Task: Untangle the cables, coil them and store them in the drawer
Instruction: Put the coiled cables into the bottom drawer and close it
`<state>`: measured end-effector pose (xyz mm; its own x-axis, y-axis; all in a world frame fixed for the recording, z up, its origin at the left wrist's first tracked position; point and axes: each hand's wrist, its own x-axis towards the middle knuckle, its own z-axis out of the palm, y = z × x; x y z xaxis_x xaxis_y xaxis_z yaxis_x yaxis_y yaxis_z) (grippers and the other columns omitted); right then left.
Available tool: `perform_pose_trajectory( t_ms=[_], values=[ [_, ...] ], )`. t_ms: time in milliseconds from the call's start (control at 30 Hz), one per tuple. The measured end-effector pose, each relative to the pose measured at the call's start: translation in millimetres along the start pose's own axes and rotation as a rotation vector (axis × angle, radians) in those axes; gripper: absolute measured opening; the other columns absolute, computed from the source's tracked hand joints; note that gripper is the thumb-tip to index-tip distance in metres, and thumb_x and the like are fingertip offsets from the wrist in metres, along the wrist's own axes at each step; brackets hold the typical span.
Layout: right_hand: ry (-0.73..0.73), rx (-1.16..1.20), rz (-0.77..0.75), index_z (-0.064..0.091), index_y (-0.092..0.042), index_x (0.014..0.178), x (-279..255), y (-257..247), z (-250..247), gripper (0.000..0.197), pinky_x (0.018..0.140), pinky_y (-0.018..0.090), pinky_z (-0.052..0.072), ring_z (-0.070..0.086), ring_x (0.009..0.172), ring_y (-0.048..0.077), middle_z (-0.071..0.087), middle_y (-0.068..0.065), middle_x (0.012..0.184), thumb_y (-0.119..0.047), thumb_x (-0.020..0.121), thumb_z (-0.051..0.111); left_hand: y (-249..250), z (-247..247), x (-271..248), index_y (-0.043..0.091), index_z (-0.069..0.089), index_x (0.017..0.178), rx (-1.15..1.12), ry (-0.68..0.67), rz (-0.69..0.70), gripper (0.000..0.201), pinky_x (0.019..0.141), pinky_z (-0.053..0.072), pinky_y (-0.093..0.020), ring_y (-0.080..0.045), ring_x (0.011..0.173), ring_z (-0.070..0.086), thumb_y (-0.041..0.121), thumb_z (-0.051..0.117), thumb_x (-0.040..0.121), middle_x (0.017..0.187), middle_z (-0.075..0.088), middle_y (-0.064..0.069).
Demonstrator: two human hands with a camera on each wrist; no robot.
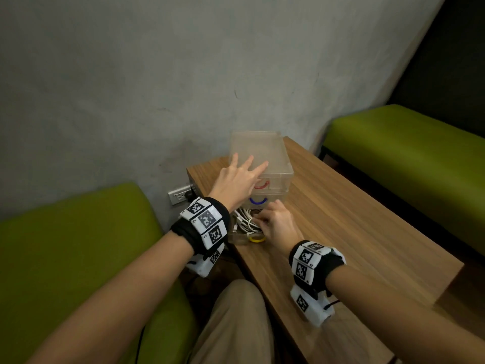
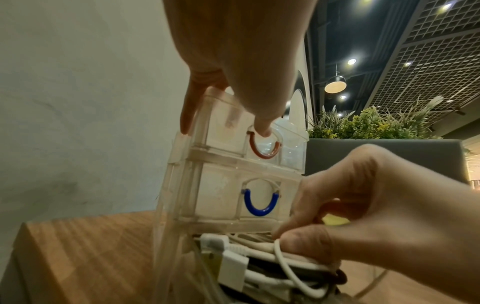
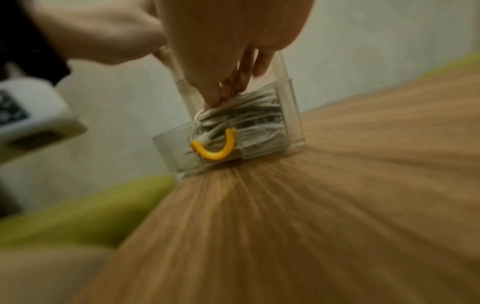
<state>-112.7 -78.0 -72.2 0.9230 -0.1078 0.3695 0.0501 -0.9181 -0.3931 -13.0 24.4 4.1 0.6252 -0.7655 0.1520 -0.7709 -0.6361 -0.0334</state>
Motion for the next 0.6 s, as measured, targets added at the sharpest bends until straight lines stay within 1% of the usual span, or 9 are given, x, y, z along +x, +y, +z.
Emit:
perform_pose_trajectory(
  t_ms=[100,133,200,267,333,400,467,533,600],
  values=[
    [-0.154,-0.117,-0.046,0.069,0.0,0.087,-8,-5,-2,0.028,0.07,0.04,0.051,0.054,0.08,0.028,0.056,0.013,0.087,-0.025,0.088,0.058,1,0,0,0.028,0.014,0.145,0.002,0.003,0.001,0.048,0.095,0.045,-0.053,-0.046,0.135,0.023,0.026,0.032,0.1,0.151,0.025,-0.015],
    [-0.188,-0.17,-0.077,0.067,0.0,0.094,-12,-5,-3,0.032,0.072,0.039,0.051,0.055,0.081,0.028,0.057,0.013,0.089,-0.029,0.087,0.058,1,0,0,0.028,0.014,0.145,0.004,0.003,0.0,0.048,0.095,0.045,-0.053,-0.046,0.135,0.023,0.027,0.031,0.1,0.151,0.025,-0.015],
    [-0.225,-0.282,-0.133,0.065,-0.001,0.101,-18,-3,-3,0.037,0.069,0.035,0.054,0.059,0.081,0.026,0.059,0.011,0.09,-0.028,0.076,0.07,3,0,0,0.027,0.014,0.145,0.007,0.001,-0.001,0.048,0.095,0.045,-0.053,-0.046,0.135,0.022,0.027,0.03,0.1,0.151,0.025,-0.015],
    [-0.183,-0.466,-0.19,0.068,-0.007,0.097,-18,-2,-1,0.036,0.064,0.03,0.052,0.061,0.078,0.022,0.062,0.005,0.086,-0.023,0.067,0.075,5,0,0,0.027,0.013,0.145,0.012,-0.001,-0.007,0.048,0.096,0.045,-0.053,-0.047,0.135,0.021,0.028,0.029,0.1,0.151,0.025,-0.015],
    [-0.158,-0.647,-0.193,0.071,-0.013,0.091,-13,-8,1,0.028,0.064,0.03,0.048,0.06,0.078,0.019,0.064,0.001,0.084,-0.026,0.066,0.07,6,-1,0,0.026,0.013,0.146,0.033,-0.005,-0.006,0.048,0.095,0.045,-0.052,-0.048,0.135,0.022,0.028,0.028,0.1,0.151,0.025,-0.015],
    [-0.152,-0.74,-0.146,0.073,-0.013,0.084,-5,-15,5,0.025,0.062,0.031,0.047,0.06,0.076,0.02,0.065,0.002,0.08,-0.029,0.064,0.073,6,-1,1,0.026,0.013,0.145,0.053,-0.008,-0.003,0.047,0.094,0.046,-0.051,-0.048,0.134,0.022,0.029,0.027,0.101,0.15,0.026,-0.015],
    [-0.165,-0.702,-0.059,0.072,-0.009,0.081,-2,-20,11,0.026,0.056,0.032,0.049,0.062,0.071,0.023,0.065,0.006,0.077,-0.023,0.06,0.078,6,-1,1,0.026,0.013,0.145,0.054,-0.011,-0.004,0.047,0.093,0.047,-0.051,-0.048,0.134,0.022,0.029,0.028,0.1,0.15,0.026,-0.015],
    [-0.172,-0.573,-0.007,0.069,-0.006,0.08,-2,-17,13,0.025,0.05,0.03,0.05,0.064,0.067,0.025,0.064,0.008,0.076,-0.016,0.06,0.08,4,-1,1,0.026,0.012,0.145,0.059,-0.007,-0.004,0.048,0.093,0.048,-0.051,-0.048,0.134,0.023,0.03,0.028,0.1,0.15,0.027,-0.015],
    [-0.202,-0.481,0.003,0.067,-0.007,0.079,-1,-8,9,0.022,0.047,0.028,0.047,0.065,0.067,0.026,0.064,0.008,0.075,-0.019,0.066,0.079,3,-2,2,0.026,0.013,0.145,0.065,-0.002,-0.008,0.048,0.092,0.049,-0.051,-0.048,0.133,0.025,0.03,0.029,0.1,0.149,0.028,-0.016]
  ],
)
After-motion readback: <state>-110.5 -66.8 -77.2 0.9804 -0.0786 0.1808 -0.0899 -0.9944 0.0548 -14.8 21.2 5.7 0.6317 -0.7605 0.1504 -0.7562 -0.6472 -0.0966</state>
